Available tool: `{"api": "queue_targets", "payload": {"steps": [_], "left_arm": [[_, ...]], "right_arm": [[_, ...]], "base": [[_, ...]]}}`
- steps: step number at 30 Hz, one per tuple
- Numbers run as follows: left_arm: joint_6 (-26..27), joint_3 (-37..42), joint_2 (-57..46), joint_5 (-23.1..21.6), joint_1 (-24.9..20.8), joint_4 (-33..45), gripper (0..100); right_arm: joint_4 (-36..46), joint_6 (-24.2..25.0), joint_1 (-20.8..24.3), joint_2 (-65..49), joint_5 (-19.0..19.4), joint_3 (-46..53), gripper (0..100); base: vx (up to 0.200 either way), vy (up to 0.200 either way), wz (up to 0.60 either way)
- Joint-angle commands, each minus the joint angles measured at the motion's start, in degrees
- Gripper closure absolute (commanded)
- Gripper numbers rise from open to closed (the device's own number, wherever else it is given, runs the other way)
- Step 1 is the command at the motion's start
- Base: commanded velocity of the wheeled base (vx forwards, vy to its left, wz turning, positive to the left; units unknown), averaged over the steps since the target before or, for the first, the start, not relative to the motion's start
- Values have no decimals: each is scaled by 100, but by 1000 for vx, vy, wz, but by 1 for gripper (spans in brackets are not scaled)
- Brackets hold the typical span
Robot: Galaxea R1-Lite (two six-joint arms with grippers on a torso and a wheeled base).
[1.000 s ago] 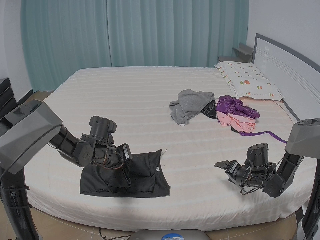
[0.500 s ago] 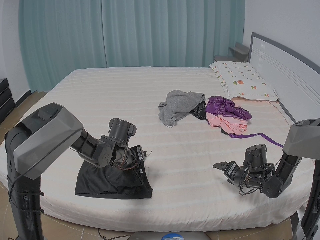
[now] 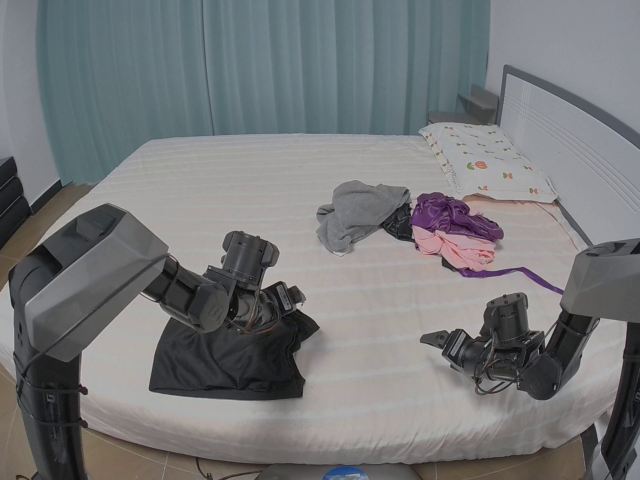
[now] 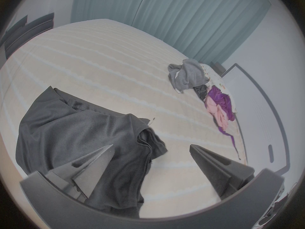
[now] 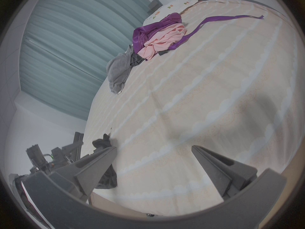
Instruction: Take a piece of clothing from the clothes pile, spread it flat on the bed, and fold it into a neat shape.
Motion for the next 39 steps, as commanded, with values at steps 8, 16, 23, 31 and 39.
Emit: {"api": "queue_targets", "payload": {"steps": [8,16,23,31,39], "left_arm": [[-666,1302,-936,-831,745,-478,0],[-1229,2146,-830,-1464,1334,-1515,0],[-1211,2243,-769,-1719,1668,-1699,0],[-1194,2322,-628,-2132,1923,-1734,0],[-1194,2234,-523,-2105,2002,-1743,0]], "right_arm": [[21,-507,287,59,107,-256,0],[57,-630,560,323,503,-933,0],[197,-920,753,763,547,-1724,0],[153,-885,973,921,556,-1786,0],[188,-1087,1069,1141,573,-1865,0]], "base": [[0,0,0],[0,50,0],[0,200,0],[0,200,0],[0,200,0]]}}
